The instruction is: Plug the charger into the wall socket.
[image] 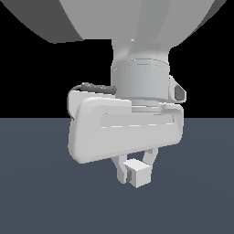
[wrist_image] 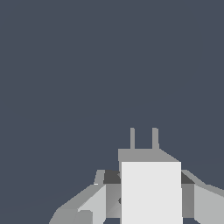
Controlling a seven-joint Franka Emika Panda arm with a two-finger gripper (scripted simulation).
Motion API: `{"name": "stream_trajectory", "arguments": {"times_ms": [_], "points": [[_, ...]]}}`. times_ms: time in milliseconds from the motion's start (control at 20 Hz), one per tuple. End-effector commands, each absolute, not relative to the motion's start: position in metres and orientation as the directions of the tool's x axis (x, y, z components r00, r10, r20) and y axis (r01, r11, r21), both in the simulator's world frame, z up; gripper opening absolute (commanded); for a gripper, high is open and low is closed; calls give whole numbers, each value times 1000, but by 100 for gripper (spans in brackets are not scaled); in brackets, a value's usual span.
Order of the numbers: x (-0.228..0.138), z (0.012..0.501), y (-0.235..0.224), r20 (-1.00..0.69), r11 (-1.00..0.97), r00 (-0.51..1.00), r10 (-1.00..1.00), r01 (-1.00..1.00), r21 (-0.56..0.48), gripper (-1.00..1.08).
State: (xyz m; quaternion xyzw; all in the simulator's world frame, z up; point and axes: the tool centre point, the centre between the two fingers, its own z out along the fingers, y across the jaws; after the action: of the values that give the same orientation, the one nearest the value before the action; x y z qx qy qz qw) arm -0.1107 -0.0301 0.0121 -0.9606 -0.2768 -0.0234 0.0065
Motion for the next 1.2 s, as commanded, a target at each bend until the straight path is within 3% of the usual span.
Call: {"name": "stream_trajectory", "arguments": {"times_ms": [0, 600, 1150], "points": [[-111, 12, -30, 49, -847, 845, 532, 532, 0, -100], [-105, 19, -20, 49, -869, 868, 494, 494, 0, -100], [-77, 47, 14, 50, -939, 938, 342, 343, -1, -100]]}}
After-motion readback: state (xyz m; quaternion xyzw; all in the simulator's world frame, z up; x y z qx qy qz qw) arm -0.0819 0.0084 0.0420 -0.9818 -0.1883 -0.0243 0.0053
